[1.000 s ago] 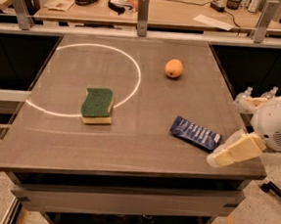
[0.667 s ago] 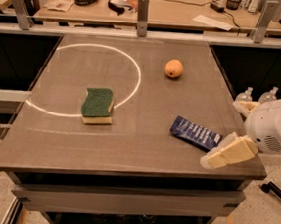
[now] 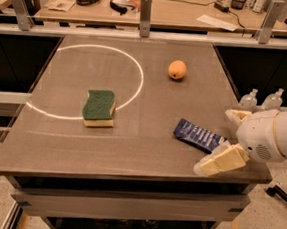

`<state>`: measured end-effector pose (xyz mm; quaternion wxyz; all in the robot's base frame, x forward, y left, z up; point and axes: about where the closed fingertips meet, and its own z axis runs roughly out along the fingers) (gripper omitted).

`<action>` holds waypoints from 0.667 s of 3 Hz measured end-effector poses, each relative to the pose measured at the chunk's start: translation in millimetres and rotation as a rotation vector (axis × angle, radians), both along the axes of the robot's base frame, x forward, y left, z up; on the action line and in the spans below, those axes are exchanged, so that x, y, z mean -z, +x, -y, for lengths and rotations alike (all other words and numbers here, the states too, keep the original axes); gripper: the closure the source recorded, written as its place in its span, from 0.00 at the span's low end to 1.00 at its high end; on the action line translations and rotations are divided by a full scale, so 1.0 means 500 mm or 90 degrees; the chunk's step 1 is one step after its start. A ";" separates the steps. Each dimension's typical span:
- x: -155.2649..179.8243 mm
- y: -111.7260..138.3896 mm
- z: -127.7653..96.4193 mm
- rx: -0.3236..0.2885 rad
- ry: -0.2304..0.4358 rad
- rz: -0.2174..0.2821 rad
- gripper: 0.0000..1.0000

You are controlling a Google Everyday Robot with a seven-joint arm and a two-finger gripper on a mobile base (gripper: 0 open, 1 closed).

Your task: Move rxbar blueberry near sponge

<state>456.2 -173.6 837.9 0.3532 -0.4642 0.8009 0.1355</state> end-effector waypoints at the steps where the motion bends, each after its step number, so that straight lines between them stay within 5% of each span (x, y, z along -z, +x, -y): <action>1: 0.019 0.008 -0.007 -0.009 0.011 0.000 0.00; 2: 0.032 0.021 -0.010 -0.011 0.019 -0.003 0.17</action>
Offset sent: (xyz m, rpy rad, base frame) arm 0.0207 0.0037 -0.0269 0.0490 0.0168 0.0170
